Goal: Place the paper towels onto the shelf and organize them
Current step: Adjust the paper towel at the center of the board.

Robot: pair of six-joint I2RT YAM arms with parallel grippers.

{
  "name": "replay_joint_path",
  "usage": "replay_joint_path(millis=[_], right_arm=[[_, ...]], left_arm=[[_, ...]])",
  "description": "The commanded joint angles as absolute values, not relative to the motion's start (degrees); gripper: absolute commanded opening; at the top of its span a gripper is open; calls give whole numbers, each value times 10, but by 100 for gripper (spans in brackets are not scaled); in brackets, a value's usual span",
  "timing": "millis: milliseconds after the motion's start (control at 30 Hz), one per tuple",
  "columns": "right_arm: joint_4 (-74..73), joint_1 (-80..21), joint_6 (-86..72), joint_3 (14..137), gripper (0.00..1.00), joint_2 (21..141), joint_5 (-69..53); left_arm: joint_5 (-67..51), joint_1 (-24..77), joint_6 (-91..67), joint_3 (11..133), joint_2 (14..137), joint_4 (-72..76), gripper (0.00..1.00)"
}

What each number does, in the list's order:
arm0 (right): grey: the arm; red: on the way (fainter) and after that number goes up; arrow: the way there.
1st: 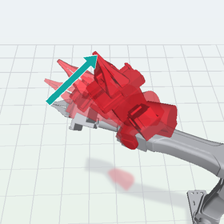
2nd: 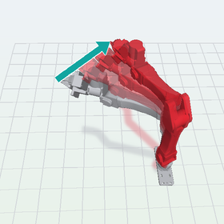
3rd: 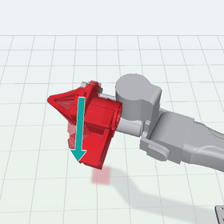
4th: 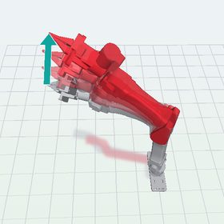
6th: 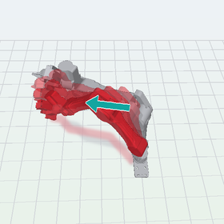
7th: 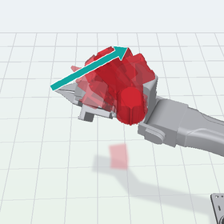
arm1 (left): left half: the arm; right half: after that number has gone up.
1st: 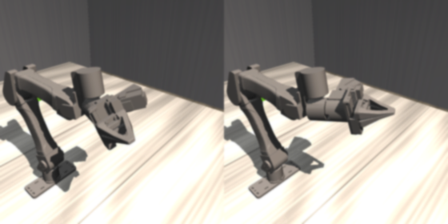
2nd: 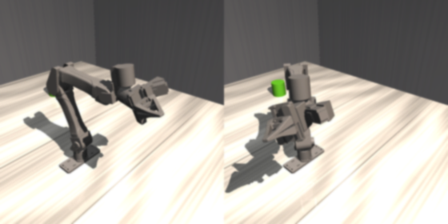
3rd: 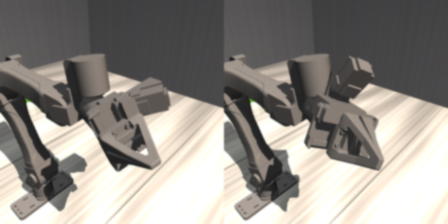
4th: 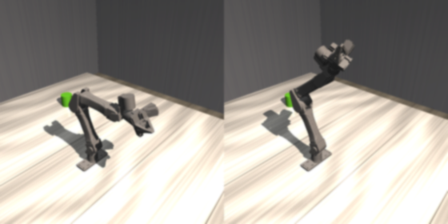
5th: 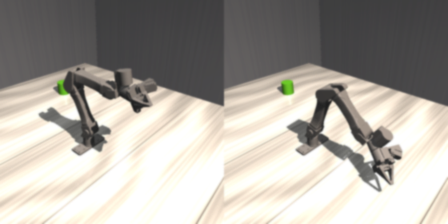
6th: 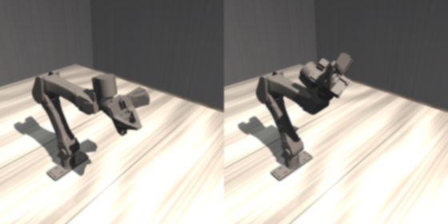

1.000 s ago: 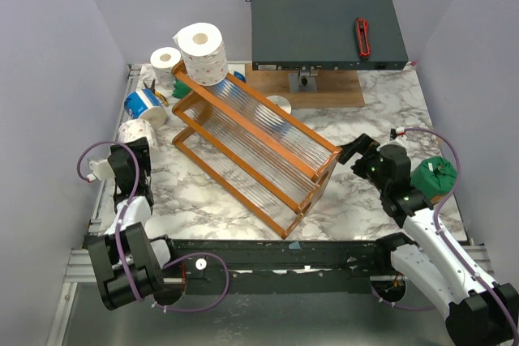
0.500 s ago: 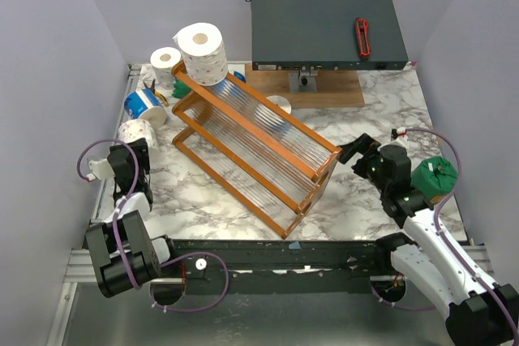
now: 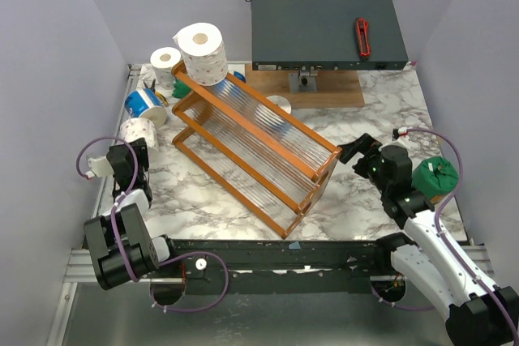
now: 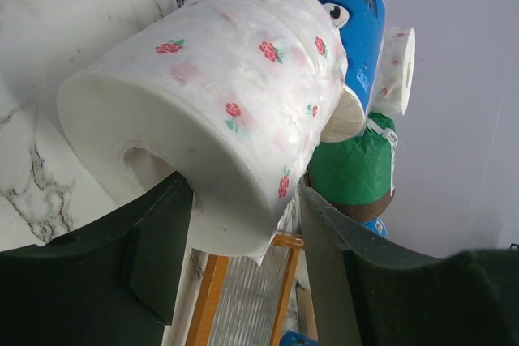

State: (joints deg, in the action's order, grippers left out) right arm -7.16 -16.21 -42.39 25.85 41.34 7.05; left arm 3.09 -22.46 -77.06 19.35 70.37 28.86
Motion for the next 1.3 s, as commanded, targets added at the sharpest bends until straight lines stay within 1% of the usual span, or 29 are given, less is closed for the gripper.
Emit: replay_joint_path(millis=[0, 33, 100, 233, 333, 533, 767, 833, 1133, 1267], right_arm=[[-85, -166, -416, 253, 100, 411, 86], [-85, -167, -417, 252, 100, 412, 86], [-85, -167, -417, 253, 100, 414, 87], [-84, -166, -417, 256, 100, 418, 85], [-86, -167, -415, 257, 100, 416, 84], [-89, -167, -416, 252, 100, 407, 85], [-91, -167, -417, 254, 100, 403, 82], [-91, -167, -417, 255, 100, 402, 78], [-92, -167, -420, 256, 100, 391, 71], [-94, -167, -422, 257, 100, 384, 69]], left_arm=[[20, -229, -763, 214, 716, 320, 55], [19, -229, -762, 214, 717, 321, 55], [19, -229, -763, 210, 719, 326, 50], [17, -230, -766, 201, 719, 342, 36], [17, -230, -765, 198, 712, 341, 31], [16, -229, -763, 193, 684, 325, 14], [12, -230, -748, 189, 626, 259, 2], [12, -230, -742, 189, 606, 235, 0], [14, -232, -712, 192, 495, 119, 0], [13, -232, -688, 203, 433, 35, 0]])
